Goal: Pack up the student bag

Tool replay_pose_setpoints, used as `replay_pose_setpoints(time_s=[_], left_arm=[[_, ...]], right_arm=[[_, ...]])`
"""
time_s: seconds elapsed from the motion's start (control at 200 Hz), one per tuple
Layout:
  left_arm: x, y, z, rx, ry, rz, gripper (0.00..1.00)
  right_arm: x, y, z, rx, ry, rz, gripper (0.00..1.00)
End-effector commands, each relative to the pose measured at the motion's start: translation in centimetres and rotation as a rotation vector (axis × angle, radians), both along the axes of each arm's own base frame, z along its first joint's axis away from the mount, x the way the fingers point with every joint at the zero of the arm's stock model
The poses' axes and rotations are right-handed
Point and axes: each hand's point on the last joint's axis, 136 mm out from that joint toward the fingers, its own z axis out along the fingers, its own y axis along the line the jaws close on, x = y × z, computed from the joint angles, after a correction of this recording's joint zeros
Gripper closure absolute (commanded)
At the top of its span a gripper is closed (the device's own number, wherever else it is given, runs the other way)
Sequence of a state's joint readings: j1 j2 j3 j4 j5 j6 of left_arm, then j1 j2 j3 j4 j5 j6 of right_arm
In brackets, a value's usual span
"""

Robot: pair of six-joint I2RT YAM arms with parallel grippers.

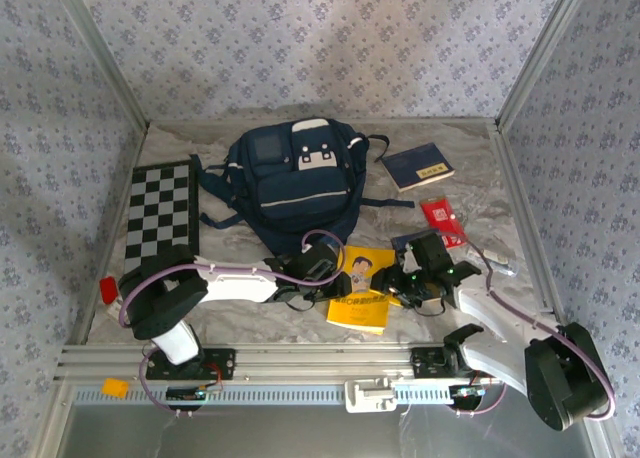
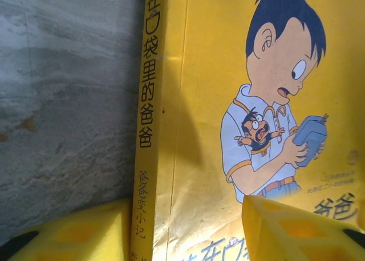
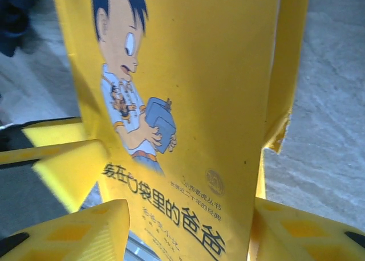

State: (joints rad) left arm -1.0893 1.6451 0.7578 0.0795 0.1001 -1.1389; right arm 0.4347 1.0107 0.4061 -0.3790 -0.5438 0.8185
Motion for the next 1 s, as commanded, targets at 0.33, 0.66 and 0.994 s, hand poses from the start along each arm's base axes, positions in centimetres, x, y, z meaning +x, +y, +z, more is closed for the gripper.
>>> replay_pose_setpoints(time_s=[0.33,0.66,0.994], left_arm=[[-0.4,-0.5,-0.7,0.000,0.016,-0.009,0.51],[-0.4,-0.8,-0.5,-0.003,0.008,-0.021,0.51],[-0.2,-2.0,2.4,-0.104,-0.032,-0.043,0.41]], right_arm=[[-0.2,0.5,2.6,0.080,-0.052,0.056,0.59],[-0.2,0.0,2.7,0.078,-0.071,0.031,0.86],[-0.1,-0.6,3.9,0.081,-0.103,0.006,1.00]])
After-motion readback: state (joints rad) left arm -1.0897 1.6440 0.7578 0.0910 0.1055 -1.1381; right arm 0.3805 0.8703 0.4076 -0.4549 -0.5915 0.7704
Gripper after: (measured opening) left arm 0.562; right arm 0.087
